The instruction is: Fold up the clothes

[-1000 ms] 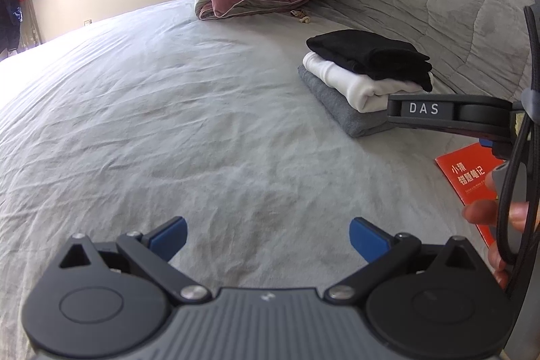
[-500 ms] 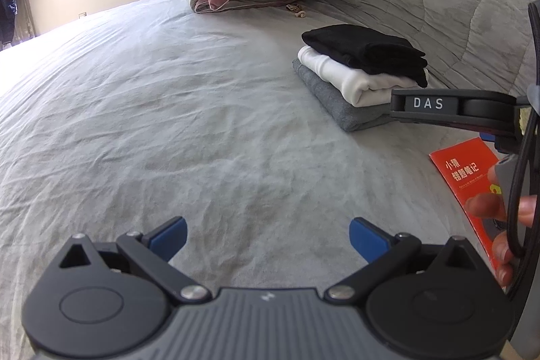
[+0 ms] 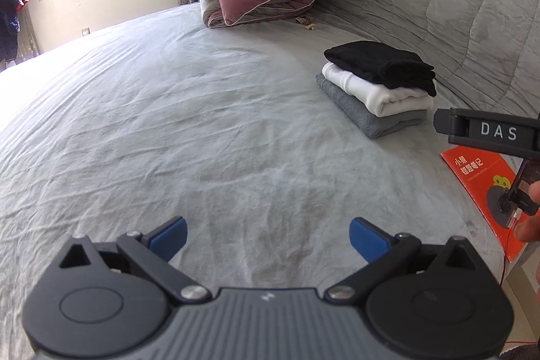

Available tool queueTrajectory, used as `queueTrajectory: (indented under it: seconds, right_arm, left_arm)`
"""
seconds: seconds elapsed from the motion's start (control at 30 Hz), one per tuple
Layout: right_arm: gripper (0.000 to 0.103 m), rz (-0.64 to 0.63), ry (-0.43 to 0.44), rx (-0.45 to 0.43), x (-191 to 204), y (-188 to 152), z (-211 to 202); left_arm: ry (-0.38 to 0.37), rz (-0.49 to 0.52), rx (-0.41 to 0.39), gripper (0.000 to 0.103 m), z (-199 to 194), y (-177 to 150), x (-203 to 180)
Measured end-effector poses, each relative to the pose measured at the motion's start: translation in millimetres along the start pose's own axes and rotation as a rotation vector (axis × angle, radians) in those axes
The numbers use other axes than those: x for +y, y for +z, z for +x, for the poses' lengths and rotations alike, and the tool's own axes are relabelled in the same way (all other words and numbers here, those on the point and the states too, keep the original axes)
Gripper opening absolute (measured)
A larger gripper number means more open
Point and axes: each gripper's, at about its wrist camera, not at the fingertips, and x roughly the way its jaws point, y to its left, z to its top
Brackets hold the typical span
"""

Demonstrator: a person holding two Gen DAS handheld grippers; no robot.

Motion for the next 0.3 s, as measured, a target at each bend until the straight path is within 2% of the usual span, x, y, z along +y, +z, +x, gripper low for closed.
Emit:
queueTrajectory:
  seconds: [0.13, 0.3]
  right_arm:
    - [0.103, -0.009, 0.020, -0.013, 22.4, -4.1, -12.9]
    - [0.103, -0.021, 0.031, -0.033, 48.6, -7.0, -20.4]
  left_arm:
    - [0.034, -0.001, -0.002, 0.102, -7.4, -5.5, 19.7]
    - [0.030, -0.035, -0.001, 0.102, -11.7, -10.0, 44.3]
